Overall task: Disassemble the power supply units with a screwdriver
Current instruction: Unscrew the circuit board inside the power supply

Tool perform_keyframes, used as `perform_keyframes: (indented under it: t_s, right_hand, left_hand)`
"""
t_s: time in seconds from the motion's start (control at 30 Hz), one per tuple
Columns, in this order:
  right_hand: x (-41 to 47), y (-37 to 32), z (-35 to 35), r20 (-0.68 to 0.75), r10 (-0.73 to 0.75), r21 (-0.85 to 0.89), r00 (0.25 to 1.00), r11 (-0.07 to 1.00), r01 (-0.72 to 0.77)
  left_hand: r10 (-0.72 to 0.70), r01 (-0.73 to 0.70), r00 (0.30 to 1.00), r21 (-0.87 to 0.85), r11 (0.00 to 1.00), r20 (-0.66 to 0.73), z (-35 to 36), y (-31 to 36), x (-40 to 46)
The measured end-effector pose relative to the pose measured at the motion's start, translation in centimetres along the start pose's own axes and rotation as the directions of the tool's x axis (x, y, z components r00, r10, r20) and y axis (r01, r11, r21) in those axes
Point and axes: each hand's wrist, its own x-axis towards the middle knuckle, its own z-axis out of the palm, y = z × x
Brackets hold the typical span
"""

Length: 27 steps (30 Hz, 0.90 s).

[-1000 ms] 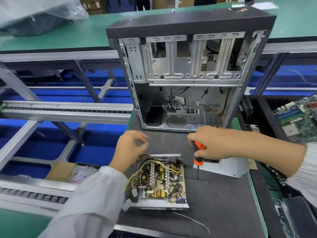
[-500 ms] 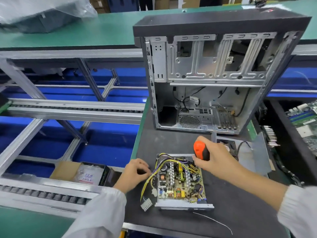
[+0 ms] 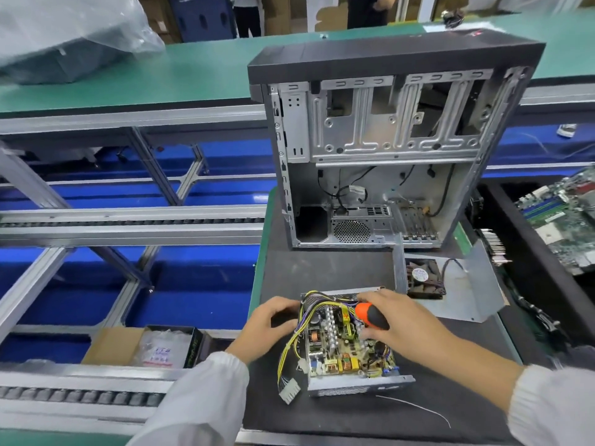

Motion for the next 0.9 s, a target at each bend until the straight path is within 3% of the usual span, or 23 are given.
perform_keyframes:
  t_s: [0.1, 0.27, 0.4, 0.67, 0.9]
  right_hand:
    - [0.7, 0.1, 1.3, 0.045, 0.039, 0.006, 0.998, 0.999, -0.039]
    - [2.1, -0.2, 1.1, 0.068, 0.066, 0.248, 0.996, 0.965, -0.081]
    - [2.8, -1.1, 1.3, -0.055, 0.064, 0.068, 0.996, 0.996, -0.06]
    - [3.1, -0.9, -0.9, -0.108, -0.023, 0.061, 0.994, 0.998, 0.03]
    - [6.0, -1.0, -5.1, -0.127, -0.008, 0.404, 0.992, 0.913, 0.059]
  left_hand:
    - [-0.027, 0.031, 0.999, -0.096, 0.995, 0.042, 0.7, 0.6, 1.0]
    - [-0.009, 0.011, 1.0, -0.066, 0.998, 0.028, 1.4, 1.7, 2.9]
    - [-0.035, 0.035, 0.999, -0.008, 0.999, 0.002, 1.6, 1.7, 3.4]
    - [-0.01, 0.006, 0.99, -0.03, 1.0, -0.141, 1.5, 2.4, 4.5]
    - [0.033, -0.043, 0.987, -0.06, 0.997, -0.16, -1.7, 4.5, 7.2]
